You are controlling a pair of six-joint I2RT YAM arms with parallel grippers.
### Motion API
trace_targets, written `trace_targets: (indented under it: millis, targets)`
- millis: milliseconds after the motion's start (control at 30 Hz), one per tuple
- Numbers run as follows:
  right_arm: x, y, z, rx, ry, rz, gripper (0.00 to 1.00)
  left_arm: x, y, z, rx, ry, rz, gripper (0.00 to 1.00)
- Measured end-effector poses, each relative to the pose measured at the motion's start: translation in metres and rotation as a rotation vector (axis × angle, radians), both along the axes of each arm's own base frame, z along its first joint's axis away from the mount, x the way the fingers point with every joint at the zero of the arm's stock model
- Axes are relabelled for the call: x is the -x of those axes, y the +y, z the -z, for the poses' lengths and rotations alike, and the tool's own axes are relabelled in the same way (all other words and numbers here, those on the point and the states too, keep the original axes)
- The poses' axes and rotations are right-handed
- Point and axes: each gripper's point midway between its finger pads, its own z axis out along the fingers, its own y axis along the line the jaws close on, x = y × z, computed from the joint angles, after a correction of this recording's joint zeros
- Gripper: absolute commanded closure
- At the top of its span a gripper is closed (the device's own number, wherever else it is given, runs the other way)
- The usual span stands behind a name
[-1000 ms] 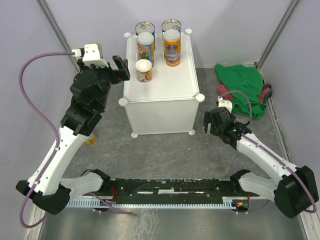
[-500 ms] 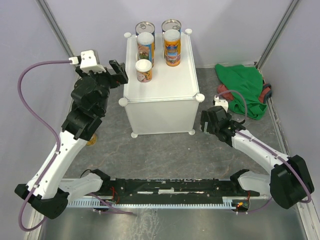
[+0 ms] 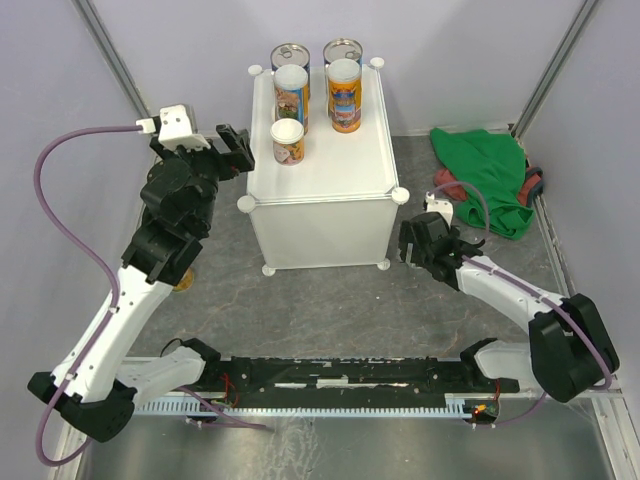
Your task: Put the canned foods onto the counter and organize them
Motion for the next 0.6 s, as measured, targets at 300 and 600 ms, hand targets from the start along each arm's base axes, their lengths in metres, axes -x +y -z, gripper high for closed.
trace_targets:
  millis: [300, 600]
  targets:
    - [-0.005, -0.002, 0.009, 0.013, 0.006, 0.015, 0.0, 0.004, 0.002, 0.004, -0.002, 0.003, 0.0, 0.05]
    - [-0.01, -0.004, 0.009, 0.011, -0.022, 0.03, 0.25, 0.007, 0.004, 0.012, -0.011, 0.019, 0.0, 0.05]
